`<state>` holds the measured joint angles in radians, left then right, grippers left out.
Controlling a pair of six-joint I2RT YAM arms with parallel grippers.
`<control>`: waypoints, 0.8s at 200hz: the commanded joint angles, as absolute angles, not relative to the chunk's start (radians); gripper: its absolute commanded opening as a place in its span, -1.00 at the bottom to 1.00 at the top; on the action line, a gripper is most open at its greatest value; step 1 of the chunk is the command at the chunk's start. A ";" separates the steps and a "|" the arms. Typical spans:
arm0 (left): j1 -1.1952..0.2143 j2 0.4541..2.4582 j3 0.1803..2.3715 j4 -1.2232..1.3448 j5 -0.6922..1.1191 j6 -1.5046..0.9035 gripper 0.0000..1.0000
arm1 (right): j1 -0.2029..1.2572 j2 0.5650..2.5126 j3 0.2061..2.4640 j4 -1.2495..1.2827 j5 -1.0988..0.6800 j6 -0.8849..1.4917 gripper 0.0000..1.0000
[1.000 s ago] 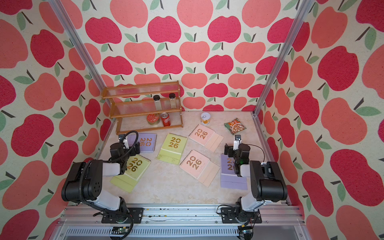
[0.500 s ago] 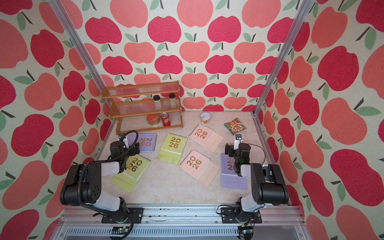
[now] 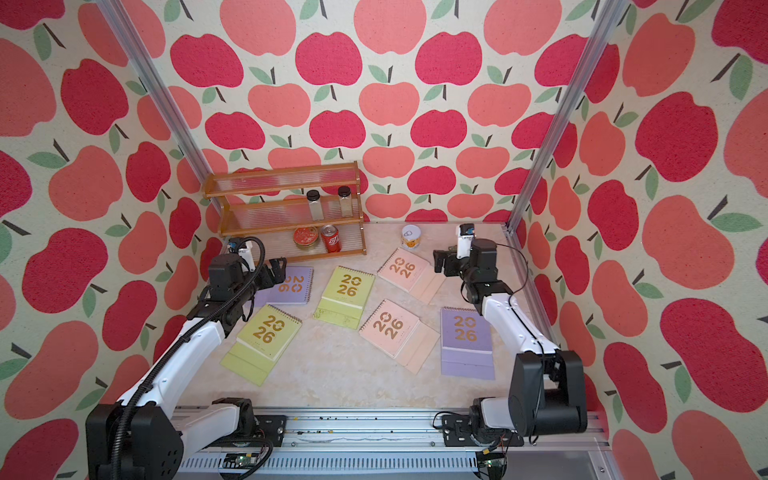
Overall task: Stack the calendars
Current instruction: Pick up the calendar at the center of the board.
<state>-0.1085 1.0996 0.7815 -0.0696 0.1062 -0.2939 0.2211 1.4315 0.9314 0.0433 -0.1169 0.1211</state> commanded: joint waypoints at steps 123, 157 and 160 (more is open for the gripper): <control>-0.670 1.226 0.645 -0.067 0.223 -0.586 1.00 | 0.441 1.707 0.987 -0.349 -0.292 0.172 0.93; -0.702 1.320 0.664 -0.046 0.320 -0.581 1.00 | 0.470 1.707 0.954 -0.339 -0.290 0.204 0.91; -0.704 1.328 0.666 -0.042 0.327 -0.583 1.00 | 0.471 1.706 0.950 -0.337 -0.290 0.207 0.90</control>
